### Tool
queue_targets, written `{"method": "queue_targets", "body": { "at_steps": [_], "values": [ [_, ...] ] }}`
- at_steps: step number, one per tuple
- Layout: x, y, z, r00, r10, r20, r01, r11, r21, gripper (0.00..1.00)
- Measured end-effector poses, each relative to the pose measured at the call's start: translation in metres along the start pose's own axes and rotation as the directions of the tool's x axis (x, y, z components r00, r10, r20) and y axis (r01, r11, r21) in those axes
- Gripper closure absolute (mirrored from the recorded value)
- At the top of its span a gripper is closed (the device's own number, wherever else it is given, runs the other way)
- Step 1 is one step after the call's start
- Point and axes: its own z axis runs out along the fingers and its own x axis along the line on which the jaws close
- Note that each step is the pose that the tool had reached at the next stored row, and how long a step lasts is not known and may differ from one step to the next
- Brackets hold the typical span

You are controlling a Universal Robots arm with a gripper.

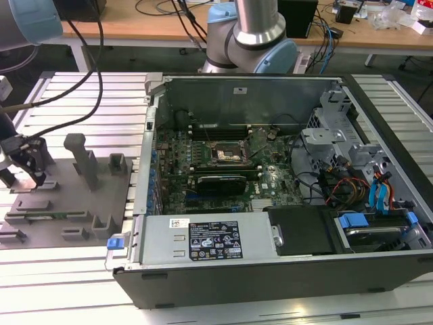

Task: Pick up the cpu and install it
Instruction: 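Pick up the cpu and move it towards the insertion slot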

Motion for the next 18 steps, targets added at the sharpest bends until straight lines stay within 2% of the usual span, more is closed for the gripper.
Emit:
{"method": "queue_targets", "body": {
  "at_steps": [8,11,18],
  "values": [
    [-0.0002,-0.0002,-0.0079,1.0000,0.000,0.0001,0.000,1.0000,0.0002,0.45],
    [-0.0004,-0.0003,-0.0167,1.0000,0.000,0.0001,0.000,1.0000,0.0002,0.45],
    [-0.0008,-0.0007,-0.0303,1.0000,0.000,0.0000,0.000,1.0000,0.0003,0.45]
  ]
}}
